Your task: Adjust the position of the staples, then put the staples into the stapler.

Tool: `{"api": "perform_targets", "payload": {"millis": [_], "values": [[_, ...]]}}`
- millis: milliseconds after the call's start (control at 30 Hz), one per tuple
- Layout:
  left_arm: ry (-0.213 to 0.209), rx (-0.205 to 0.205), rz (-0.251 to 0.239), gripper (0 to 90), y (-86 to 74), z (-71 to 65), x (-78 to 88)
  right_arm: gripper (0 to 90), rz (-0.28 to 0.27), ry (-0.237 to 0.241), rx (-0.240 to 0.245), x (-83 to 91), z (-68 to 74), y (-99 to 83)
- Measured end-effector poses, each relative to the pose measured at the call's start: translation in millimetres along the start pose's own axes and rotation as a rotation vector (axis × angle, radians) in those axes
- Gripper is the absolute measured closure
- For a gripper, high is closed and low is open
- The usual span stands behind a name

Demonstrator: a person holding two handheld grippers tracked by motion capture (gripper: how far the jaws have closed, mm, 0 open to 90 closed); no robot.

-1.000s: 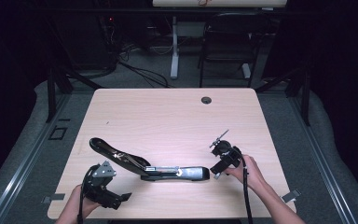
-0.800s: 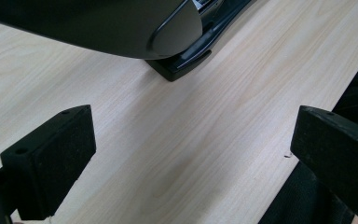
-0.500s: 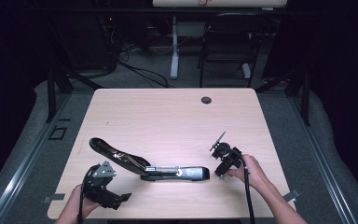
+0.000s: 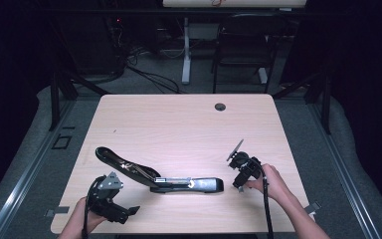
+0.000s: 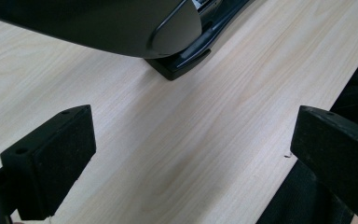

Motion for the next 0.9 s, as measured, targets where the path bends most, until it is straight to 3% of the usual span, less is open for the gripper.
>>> {"api": "perform_targets", "payload": {"millis": [133,367,667,900], "values": [[-0.001,-0.001,0.003,0.0,0.0,-0.2,-0.3,39.4,0.022,0.006,-0.005,-0.4,-1.9,-2.0],[-0.001,0.001,0.005,0.0,-0.1,-0.4,-0.5,40.2,0.012,-0.016,-0.033,-0.5,-8.8,-4.1],[0.001,0.001,0.01,0.0,-0.6,-0.4,-0.9,48.9,-0.042,0.081,-0.132,4.6,-13.5,-2.6],[0.005,-0.002,0.014,0.0,-1.0,-0.4,-0.9,62.1,-0.031,0.098,-0.164,2.7,-11.3,-1.7]]}}
Point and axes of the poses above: each handheld gripper's, and its own axes: x roughly backward along the jaws, y roughly out of its top, z roughly to its left, the point moved 4 cm from there along -x, roughly forward along the jaws, and after that the axes turned 1 degree about -x, right-handed, at the moved point
